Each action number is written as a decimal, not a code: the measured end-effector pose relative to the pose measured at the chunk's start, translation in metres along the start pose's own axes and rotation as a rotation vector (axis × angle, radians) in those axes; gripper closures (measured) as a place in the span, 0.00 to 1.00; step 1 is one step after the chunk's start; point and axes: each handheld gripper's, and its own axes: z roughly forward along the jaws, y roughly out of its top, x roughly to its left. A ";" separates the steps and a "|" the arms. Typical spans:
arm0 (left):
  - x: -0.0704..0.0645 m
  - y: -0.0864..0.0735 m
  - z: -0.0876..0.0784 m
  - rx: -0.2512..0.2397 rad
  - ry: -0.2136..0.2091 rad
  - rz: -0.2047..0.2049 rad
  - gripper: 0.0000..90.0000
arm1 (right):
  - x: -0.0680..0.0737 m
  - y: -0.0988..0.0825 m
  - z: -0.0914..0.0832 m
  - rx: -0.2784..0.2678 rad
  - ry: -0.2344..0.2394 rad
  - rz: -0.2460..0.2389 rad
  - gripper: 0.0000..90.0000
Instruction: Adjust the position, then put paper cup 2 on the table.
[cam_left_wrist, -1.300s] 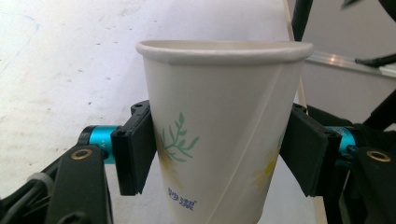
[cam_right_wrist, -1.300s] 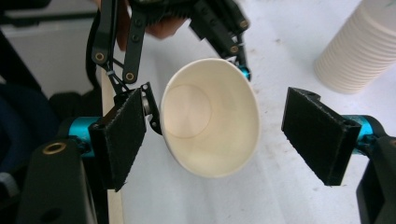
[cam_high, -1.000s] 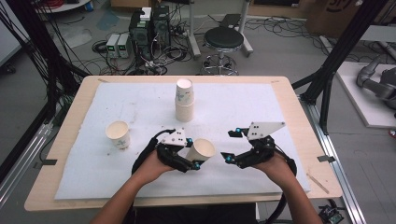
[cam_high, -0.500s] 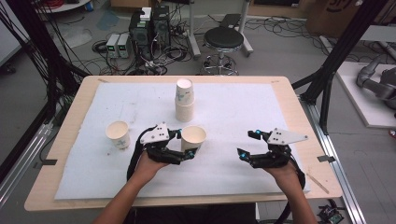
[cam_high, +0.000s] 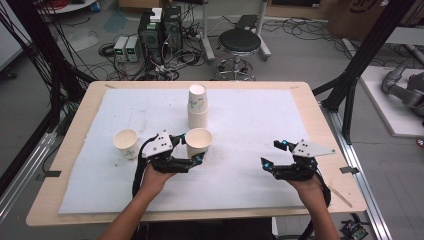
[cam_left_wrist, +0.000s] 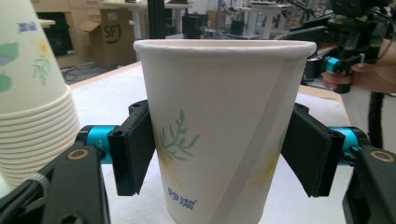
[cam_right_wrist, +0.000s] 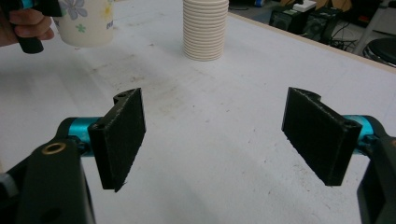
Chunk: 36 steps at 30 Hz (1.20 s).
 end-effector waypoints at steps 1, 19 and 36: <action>0.000 0.000 0.000 -0.006 0.001 -0.003 0.34 | 0.000 0.000 0.000 0.001 -0.005 -0.003 0.25; 0.005 0.005 0.014 -0.038 0.028 -0.034 0.34 | -0.001 0.003 -0.002 -0.016 -0.027 -0.006 0.25; 0.006 -0.003 0.078 -0.039 0.038 -0.077 0.34 | -0.001 0.003 0.000 -0.017 -0.004 -0.011 0.25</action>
